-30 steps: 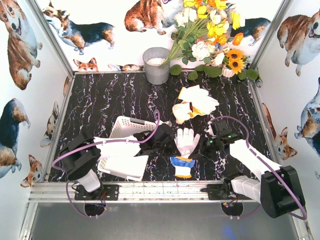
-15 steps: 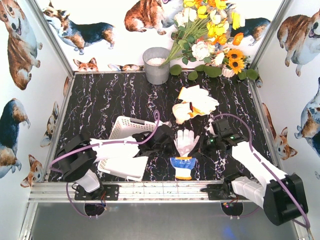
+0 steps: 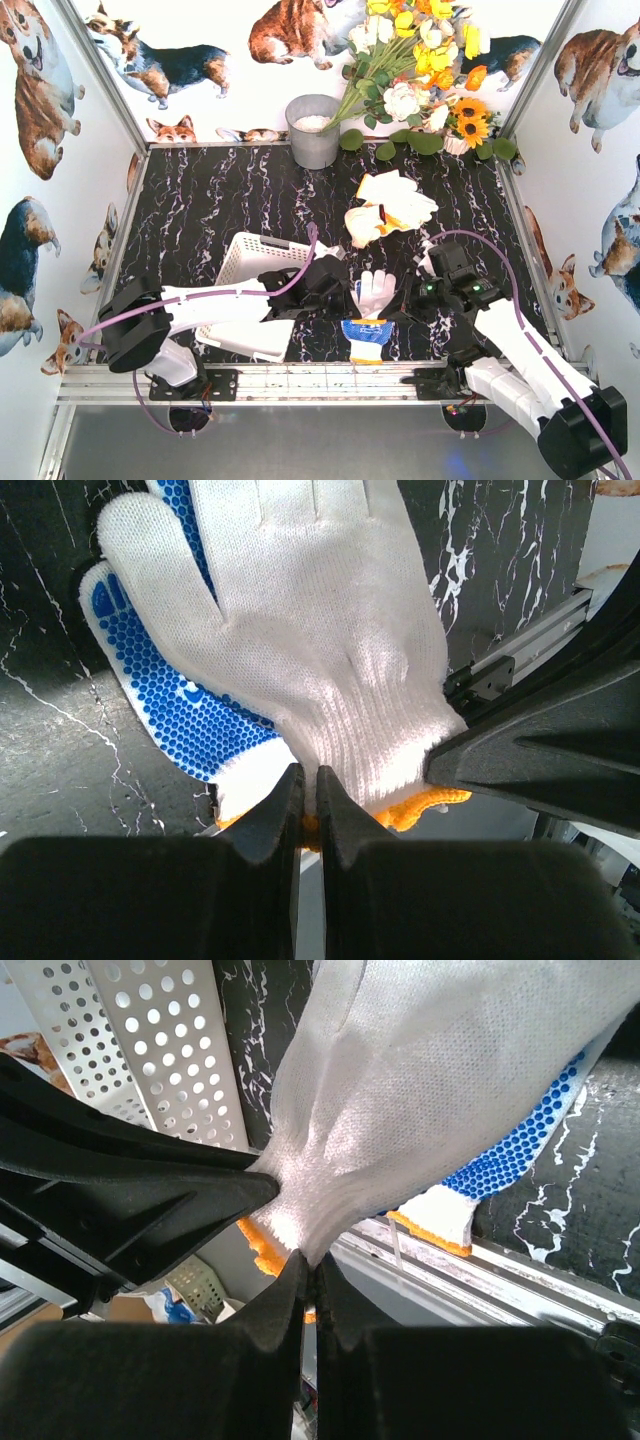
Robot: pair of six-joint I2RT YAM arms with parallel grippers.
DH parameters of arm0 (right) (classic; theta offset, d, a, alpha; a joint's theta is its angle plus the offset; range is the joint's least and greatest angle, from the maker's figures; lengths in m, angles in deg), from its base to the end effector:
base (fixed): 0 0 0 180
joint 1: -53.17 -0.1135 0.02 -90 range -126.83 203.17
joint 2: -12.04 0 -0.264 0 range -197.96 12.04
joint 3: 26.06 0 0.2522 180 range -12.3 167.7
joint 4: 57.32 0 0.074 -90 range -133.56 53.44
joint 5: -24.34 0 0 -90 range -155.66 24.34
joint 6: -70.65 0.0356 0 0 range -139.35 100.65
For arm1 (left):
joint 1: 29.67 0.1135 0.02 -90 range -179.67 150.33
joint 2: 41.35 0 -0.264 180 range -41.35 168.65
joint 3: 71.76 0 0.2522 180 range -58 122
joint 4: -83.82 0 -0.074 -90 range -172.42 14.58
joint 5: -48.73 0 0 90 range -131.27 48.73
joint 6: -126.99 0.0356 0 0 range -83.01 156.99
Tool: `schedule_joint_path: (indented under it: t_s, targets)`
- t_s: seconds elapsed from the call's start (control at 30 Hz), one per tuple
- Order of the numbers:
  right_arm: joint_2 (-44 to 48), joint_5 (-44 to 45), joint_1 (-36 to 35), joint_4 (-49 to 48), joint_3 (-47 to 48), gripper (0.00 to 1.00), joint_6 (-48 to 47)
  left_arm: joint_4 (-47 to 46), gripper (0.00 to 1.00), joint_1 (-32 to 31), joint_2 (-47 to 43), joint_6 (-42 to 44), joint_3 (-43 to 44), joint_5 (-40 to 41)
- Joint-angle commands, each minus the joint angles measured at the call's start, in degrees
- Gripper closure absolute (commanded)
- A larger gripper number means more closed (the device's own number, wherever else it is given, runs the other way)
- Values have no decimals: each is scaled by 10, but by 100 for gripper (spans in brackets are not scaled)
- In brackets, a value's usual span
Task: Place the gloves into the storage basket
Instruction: Pair the glove with the glove.
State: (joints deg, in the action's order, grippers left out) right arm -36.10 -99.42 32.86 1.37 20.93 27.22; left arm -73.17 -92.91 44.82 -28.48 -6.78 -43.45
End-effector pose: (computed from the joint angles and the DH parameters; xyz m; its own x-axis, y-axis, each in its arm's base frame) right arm 0.1320 0.0699 0.2155 -0.9572 0.2895 0.0035 0.2105 0.6873 0.6952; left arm 0.1411 -0.2828 0.2094 -0.9532 -0.1287 -0.2735 0.0900 0.7430 -0.6632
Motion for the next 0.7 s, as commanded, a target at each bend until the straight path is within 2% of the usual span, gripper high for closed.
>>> schedule_joint_path:
  t_s: [0.0,0.2,0.67]
  targets:
    - [10,12,-6,7,15,100,5,47,100,-8,-13,6,6,14]
    - [0,12,-19,-8,7,100,2,57,100,-16,-18,2,3,21]
    - [-54,28,-50,-70,-68,100,19,38,100,-28,51,15,-3,-50]
